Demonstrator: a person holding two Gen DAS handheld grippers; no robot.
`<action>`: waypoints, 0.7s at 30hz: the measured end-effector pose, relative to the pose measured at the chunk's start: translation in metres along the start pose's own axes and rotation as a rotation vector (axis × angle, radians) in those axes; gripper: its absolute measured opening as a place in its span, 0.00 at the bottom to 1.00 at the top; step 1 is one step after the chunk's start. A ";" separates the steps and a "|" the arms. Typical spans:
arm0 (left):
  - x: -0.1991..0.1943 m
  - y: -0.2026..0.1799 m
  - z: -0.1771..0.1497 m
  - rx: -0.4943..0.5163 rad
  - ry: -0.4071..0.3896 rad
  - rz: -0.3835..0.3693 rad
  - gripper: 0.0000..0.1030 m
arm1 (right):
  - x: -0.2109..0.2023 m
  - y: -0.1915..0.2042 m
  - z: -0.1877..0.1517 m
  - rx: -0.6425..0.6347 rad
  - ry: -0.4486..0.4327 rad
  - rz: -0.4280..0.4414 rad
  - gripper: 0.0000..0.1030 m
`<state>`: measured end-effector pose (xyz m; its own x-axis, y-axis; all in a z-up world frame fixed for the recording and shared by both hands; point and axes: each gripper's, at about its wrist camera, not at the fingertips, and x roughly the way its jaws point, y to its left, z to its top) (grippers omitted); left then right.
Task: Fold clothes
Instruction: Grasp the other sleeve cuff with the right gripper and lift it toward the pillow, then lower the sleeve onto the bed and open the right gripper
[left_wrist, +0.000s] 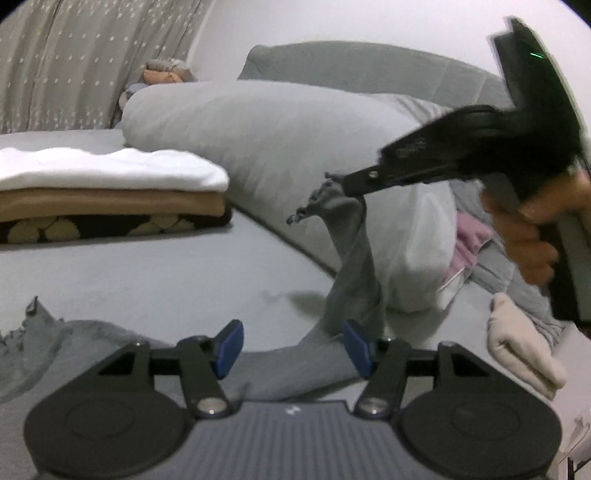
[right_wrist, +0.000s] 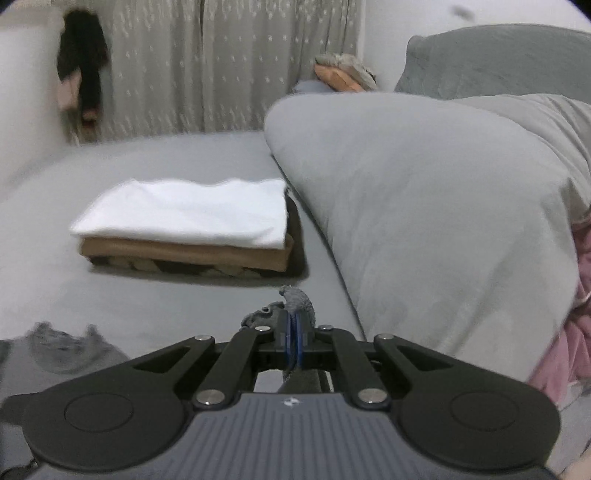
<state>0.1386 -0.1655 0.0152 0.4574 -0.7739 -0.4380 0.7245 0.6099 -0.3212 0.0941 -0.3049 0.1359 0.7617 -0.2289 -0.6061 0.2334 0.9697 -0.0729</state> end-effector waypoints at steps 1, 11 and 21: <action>0.001 0.002 -0.001 0.001 0.008 0.007 0.60 | 0.011 0.002 0.003 0.000 0.018 -0.001 0.04; 0.012 0.012 -0.013 -0.029 0.028 0.002 0.60 | 0.039 -0.020 -0.005 0.076 0.072 0.084 0.25; 0.017 0.013 -0.011 -0.078 0.018 0.008 0.60 | 0.049 -0.047 -0.078 0.166 0.151 0.019 0.24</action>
<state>0.1503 -0.1692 -0.0059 0.4528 -0.7663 -0.4559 0.6784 0.6278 -0.3815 0.0732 -0.3554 0.0477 0.6706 -0.1829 -0.7189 0.3258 0.9433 0.0639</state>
